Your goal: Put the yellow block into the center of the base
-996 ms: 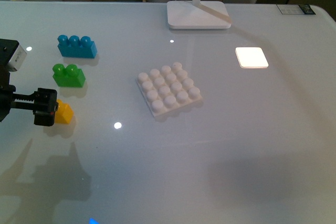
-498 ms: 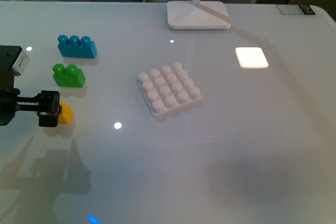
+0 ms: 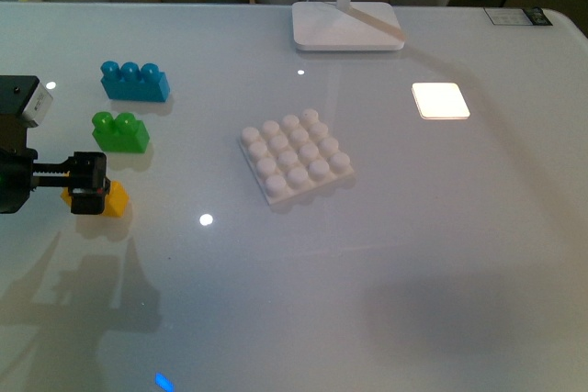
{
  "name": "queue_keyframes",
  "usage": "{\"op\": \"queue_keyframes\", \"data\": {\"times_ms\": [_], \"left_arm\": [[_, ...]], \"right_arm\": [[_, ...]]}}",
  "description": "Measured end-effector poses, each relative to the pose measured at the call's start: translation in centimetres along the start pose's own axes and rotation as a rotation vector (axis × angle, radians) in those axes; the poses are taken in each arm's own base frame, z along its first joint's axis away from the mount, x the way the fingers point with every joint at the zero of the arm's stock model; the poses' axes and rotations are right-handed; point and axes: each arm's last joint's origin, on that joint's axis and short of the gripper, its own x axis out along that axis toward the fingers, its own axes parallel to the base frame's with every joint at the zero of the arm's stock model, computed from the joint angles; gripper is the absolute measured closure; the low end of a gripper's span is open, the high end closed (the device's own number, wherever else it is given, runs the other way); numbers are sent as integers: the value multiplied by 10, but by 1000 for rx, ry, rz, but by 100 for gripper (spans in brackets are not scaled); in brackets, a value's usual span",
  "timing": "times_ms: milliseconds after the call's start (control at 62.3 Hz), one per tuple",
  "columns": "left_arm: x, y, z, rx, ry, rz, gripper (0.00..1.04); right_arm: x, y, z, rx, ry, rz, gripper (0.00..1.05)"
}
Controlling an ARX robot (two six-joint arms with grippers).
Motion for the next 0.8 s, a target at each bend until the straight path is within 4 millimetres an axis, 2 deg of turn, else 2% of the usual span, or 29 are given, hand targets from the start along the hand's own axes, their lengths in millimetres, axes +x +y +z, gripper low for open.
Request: {"op": "queue_keyframes", "data": {"times_ms": [803], "left_arm": [[15, -11, -5, -20, 37, -22, 7]], "right_arm": [[0, 0, 0, 0, 0, 0, 9]]}}
